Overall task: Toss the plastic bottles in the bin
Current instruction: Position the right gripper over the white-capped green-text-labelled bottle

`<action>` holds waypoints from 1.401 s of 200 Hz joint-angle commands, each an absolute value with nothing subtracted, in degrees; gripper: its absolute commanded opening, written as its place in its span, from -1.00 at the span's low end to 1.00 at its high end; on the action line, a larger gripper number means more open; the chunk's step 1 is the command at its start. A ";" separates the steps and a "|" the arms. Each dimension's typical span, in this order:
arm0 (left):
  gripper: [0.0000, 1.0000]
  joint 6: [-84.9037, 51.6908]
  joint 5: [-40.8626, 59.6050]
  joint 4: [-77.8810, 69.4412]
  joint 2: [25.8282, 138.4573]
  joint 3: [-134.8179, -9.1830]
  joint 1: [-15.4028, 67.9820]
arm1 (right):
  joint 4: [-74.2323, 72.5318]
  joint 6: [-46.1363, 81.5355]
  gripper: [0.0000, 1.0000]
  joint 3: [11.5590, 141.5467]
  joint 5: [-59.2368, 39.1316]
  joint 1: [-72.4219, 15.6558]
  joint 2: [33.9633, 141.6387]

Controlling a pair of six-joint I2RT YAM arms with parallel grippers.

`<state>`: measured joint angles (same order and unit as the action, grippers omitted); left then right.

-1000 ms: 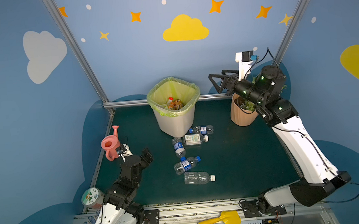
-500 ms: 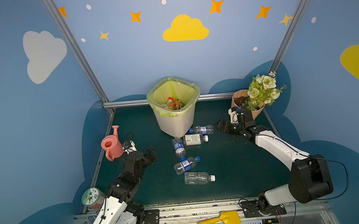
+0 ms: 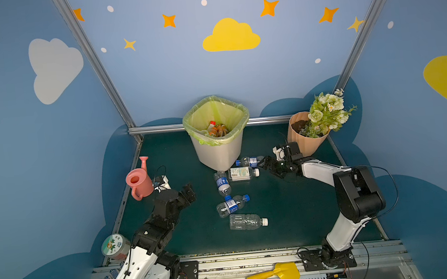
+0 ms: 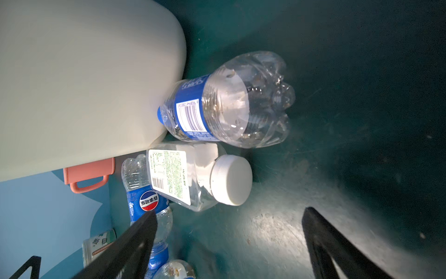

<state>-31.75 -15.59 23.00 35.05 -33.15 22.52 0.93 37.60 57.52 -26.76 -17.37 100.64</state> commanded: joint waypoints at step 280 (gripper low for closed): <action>1.00 -30.98 -15.49 23.21 35.50 -33.57 22.60 | 2.31 28.82 0.77 64.64 -28.58 -20.57 108.18</action>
